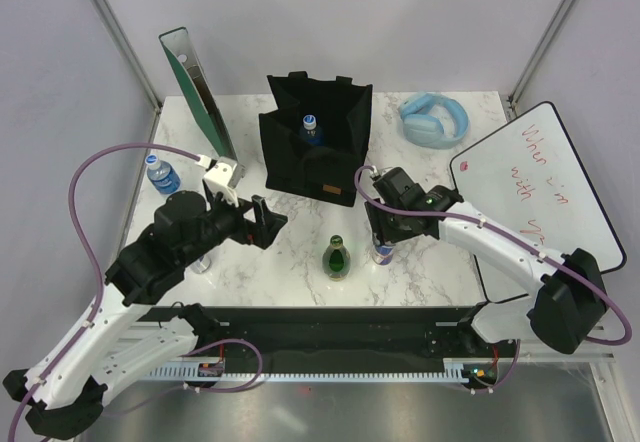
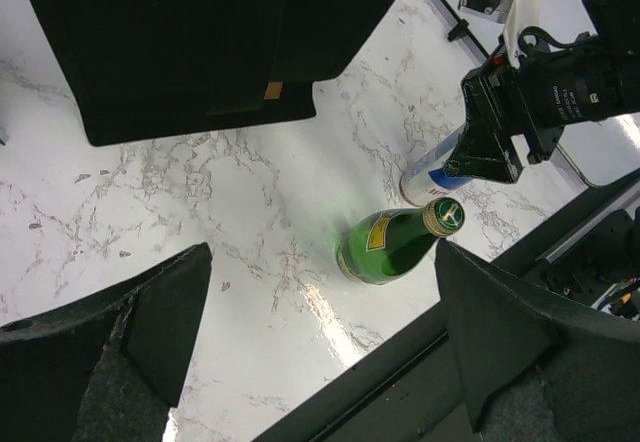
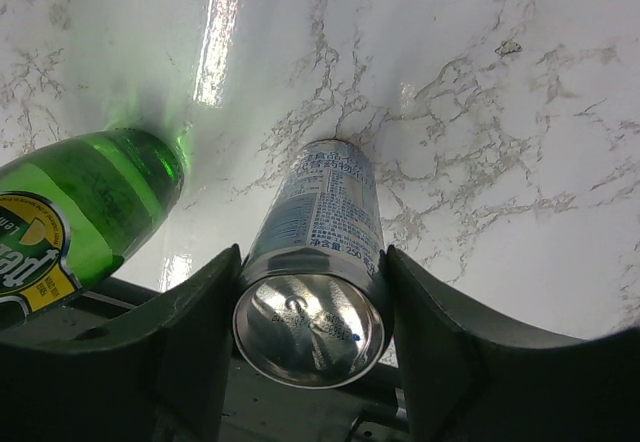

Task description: Place the beverage into the canvas bag

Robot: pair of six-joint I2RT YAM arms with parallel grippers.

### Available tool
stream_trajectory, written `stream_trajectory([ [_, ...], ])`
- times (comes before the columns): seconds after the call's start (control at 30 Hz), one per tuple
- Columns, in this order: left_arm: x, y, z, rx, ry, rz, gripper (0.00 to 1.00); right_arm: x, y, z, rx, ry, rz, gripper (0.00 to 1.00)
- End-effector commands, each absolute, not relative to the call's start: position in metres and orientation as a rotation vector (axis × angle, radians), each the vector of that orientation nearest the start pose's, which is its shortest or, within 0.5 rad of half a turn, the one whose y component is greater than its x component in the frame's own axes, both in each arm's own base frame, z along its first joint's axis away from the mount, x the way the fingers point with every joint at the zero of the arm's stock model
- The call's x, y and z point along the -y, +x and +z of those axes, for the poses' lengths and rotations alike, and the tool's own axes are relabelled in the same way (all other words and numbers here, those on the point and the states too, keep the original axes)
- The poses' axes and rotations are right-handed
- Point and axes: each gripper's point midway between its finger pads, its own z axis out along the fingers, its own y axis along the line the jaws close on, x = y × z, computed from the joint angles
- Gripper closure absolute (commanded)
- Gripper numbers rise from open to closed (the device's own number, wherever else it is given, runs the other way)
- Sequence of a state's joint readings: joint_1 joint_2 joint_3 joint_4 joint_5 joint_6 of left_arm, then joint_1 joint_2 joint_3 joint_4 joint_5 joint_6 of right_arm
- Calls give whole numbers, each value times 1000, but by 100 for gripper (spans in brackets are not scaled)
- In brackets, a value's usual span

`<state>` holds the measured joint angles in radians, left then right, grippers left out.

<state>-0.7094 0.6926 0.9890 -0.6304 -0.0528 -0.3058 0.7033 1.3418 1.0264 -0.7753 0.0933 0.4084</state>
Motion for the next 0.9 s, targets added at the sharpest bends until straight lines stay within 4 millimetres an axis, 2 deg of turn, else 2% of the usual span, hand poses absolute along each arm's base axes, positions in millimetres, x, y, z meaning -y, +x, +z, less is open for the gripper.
stream_trajectory([
  [0.0,169,194,298,-1905,309,-644,0,-193,228,126,-2628,-352,247,69],
  [0.03,168,194,299,-1903,311,-643,0,-190,227,128,-2636,-349,228,81],
  [0.13,166,195,298,-1903,299,-635,0,-188,233,148,-2609,-359,199,100],
  [0.17,165,195,298,-1904,294,-632,0,-191,239,163,-2578,-353,210,100],
  [0.23,165,194,298,-1902,288,-635,0,-189,241,178,-2563,-364,199,100],
  [0.33,165,194,297,-1904,284,-635,0,-196,254,225,-2472,-355,239,100],
  [0.4,164,195,296,-1903,279,-628,0,-195,257,242,-2448,-355,232,100],
  [0.43,163,197,295,-1909,272,-618,0,-196,264,266,-2389,-340,240,100],
  [0.5,163,199,299,-1908,251,-616,0,-196,271,287,-2351,-332,232,100],
  [0.53,164,204,297,-1923,241,-604,0,-197,275,311,-2308,-328,241,100],
  [0.6,166,208,304,-1924,203,-609,1,-194,279,332,-2272,-321,226,100],
  [0.63,164,214,304,-1931,172,-584,1,-198,285,357,-2217,-303,253,100],
  [0.7,169,225,299,-1966,142,-554,1,-201,289,379,-2171,-301,282,100],
  [0.73,170,230,298,-1973,134,-539,1,-207,293,400,-2118,-294,318,100],
  [0.77,176,237,296,-1992,141,-527,1,-210,295,410,-2091,-293,342,100],
  [0.8,180,241,293,-2003,157,-520,1,-213,296,435,-2029,-271,385,100],
  [0.87,193,249,293,-2009,210,-528,1,-224,305,447,-1985,-285,413,100],
])
